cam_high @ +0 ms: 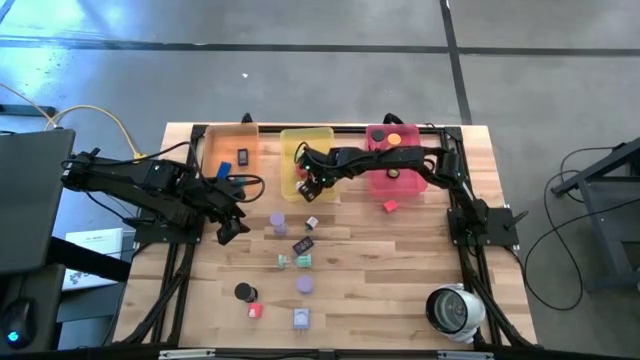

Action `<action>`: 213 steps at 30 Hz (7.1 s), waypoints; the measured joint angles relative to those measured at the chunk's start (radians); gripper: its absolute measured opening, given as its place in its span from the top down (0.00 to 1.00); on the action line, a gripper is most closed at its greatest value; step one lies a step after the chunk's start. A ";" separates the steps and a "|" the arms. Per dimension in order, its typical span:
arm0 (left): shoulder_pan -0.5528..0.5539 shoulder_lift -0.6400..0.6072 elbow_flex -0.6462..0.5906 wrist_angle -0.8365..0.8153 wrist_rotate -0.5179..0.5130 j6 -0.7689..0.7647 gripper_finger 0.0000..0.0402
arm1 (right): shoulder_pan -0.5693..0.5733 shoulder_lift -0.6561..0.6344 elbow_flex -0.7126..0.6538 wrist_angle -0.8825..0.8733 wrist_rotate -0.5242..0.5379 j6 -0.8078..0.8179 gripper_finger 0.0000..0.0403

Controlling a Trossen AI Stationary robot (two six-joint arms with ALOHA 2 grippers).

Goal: Pick & Place Office items
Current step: Put the red charger adapter into the yellow bin, then put the top purple sand timer into the pink bin

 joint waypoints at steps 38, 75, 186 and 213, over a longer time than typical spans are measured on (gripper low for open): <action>0.013 0.000 0.000 -0.027 -0.010 0.137 0.38 | 0.052 -0.261 0.001 -0.026 -0.102 0.146 0.19; 0.201 0.319 0.000 0.079 -0.018 0.323 0.12 | 0.305 -0.553 0.001 -0.378 0.373 0.366 0.19; 0.314 0.374 0.014 0.114 0.120 0.408 0.54 | 0.311 -0.550 0.001 -0.337 0.342 0.285 0.19; 0.068 -0.210 0.086 0.746 -0.002 0.522 0.54 | 0.263 -0.550 0.001 0.653 -0.017 0.475 0.19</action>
